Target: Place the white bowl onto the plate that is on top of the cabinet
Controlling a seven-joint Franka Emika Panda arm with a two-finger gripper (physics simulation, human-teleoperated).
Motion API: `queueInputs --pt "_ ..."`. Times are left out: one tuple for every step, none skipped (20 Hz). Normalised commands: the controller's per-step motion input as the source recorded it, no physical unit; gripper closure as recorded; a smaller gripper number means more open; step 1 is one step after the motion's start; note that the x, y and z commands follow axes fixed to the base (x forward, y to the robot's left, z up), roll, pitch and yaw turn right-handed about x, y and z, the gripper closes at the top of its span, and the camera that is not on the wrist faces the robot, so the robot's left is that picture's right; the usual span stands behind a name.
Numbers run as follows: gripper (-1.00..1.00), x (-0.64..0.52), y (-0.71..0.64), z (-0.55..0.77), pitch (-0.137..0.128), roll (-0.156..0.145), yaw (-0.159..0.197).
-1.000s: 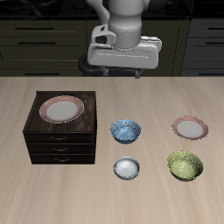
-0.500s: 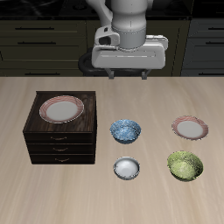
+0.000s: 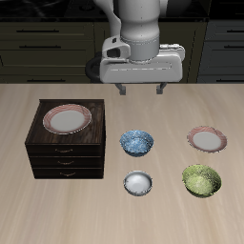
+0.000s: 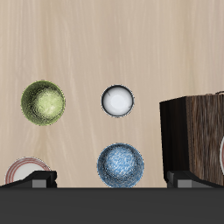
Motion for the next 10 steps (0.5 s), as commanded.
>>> queueInputs --pt "-1.00 0.22 -0.02 -0.05 0.019 -0.004 -0.059" --pt "-1.00 0.12 -0.10 -0.01 -0.009 -0.023 0.044" --pt "-1.00 0.14 0.00 -0.08 0.025 0.010 -0.035" --pt "-1.00 0.06 -0.03 0.02 0.007 -0.006 0.016" --pt "-1.00 0.11 -0.02 -0.01 -0.027 0.006 0.025" --pt "-1.00 0.28 -0.15 -0.08 0.031 -0.021 -0.006" --pt "-1.00 0.13 0.03 -0.01 -0.019 0.020 0.016" --pt "-1.00 0.24 -0.16 -0.02 0.005 -0.045 0.008" --pt "-1.00 -0.05 0.03 -0.01 0.000 0.000 0.000" --pt "-1.00 0.23 -0.10 -0.03 0.026 -0.027 -0.065"
